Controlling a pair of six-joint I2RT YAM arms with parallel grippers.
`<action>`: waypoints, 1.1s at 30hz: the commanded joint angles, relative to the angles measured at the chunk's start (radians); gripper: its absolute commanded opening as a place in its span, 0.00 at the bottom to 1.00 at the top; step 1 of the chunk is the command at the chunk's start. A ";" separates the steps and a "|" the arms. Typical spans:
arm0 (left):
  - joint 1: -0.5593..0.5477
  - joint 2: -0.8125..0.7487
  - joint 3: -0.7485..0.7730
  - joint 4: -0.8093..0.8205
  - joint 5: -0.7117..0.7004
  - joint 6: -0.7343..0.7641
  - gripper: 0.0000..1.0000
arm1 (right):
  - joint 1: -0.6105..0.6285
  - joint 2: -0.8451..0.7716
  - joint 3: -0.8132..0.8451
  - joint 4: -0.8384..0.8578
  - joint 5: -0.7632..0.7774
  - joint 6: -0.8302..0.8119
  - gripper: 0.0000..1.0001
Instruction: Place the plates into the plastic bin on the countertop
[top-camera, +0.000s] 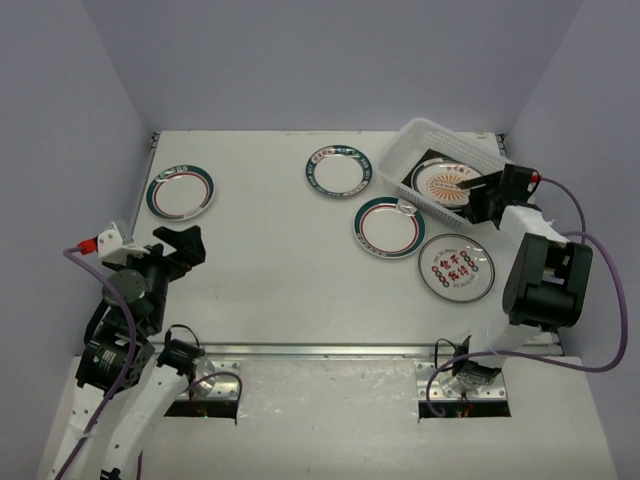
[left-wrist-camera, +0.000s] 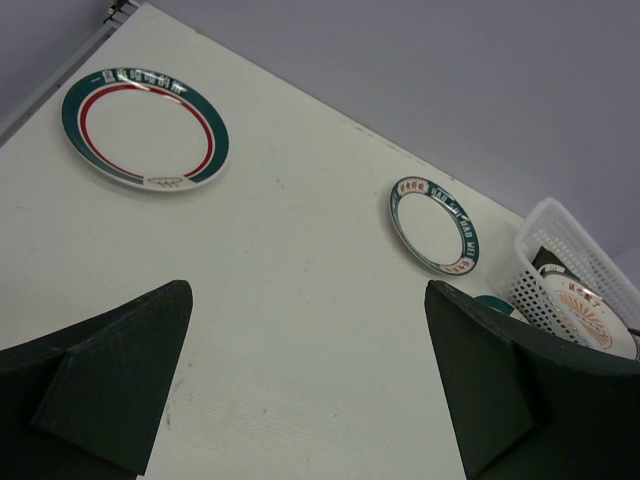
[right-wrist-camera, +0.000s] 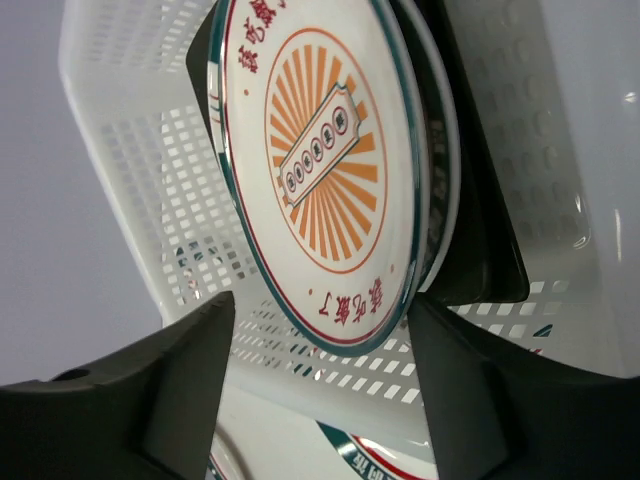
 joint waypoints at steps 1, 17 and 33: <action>-0.009 0.017 -0.004 0.047 0.012 0.013 1.00 | 0.001 -0.053 0.008 -0.004 0.009 0.006 0.76; 0.008 0.359 0.044 0.021 0.038 -0.116 1.00 | 0.209 -0.326 -0.043 -0.021 -0.190 -0.124 0.99; 0.551 0.830 -0.324 0.895 0.389 -0.712 1.00 | 0.538 -1.103 -0.663 0.359 -0.752 -0.049 0.99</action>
